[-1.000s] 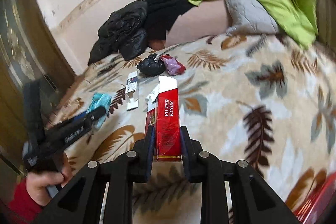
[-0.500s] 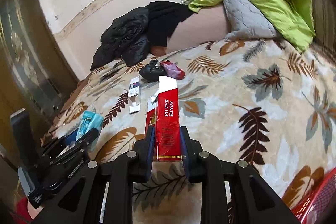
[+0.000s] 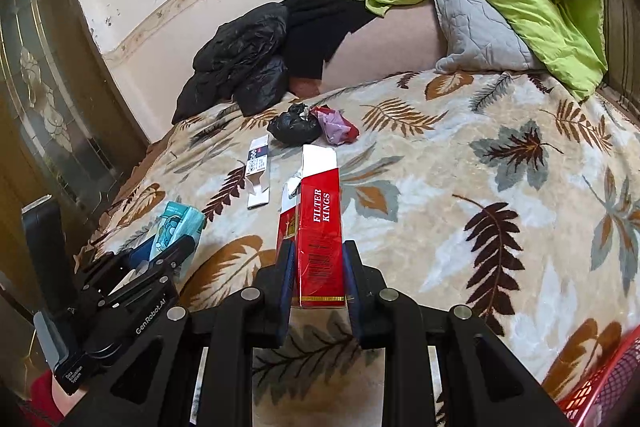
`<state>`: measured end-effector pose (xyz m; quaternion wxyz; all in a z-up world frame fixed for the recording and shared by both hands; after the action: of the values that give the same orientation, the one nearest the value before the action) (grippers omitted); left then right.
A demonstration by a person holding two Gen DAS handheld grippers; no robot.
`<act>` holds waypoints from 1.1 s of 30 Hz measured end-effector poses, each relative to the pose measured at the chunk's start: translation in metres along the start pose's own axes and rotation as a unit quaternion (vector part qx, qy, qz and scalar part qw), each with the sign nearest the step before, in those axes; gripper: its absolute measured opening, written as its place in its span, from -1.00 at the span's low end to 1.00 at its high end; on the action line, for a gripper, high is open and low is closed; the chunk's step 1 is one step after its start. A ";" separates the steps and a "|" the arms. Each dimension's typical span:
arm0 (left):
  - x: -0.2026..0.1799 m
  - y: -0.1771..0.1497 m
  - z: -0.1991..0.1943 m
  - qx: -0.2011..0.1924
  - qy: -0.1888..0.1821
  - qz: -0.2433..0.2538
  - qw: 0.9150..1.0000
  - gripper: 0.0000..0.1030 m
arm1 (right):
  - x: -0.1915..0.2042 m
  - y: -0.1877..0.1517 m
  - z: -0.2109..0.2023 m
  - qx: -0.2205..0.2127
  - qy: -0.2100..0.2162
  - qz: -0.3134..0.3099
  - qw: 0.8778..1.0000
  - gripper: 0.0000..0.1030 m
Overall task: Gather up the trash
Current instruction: 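Lift and carry the tissue pack and cigarette pack with both tools to the basket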
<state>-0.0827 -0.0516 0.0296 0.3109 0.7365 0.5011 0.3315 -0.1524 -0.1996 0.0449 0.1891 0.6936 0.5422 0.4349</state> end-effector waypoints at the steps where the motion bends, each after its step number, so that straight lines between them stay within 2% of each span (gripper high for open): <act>1: 0.000 0.000 0.001 0.001 0.000 0.001 1.000 -0.42 | 0.000 0.000 0.000 0.000 0.000 0.000 1.000 -0.52; 23: -0.002 0.000 0.006 0.004 -0.001 0.004 1.000 -0.42 | -0.006 0.001 -0.003 0.000 -0.005 0.003 1.000 -0.52; 33: -0.003 0.000 0.005 0.004 -0.001 0.004 1.000 -0.42 | -0.004 0.001 -0.001 -0.001 -0.022 -0.003 1.000 -0.52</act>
<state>-0.0799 -0.0553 0.0261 0.3068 0.7400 0.4992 0.3302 -0.1533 -0.2040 0.0445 0.2029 0.7016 0.5393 0.4193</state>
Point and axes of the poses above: each gripper's, at about its wrist camera, not at the fingertips, and z roughly the way its jaws point, x to its left, y to its top, the point moved 7 cm from there along z, roughly the way its jaws point, and after that the axes turned 5 degrees about y, right-handed, at the moved point
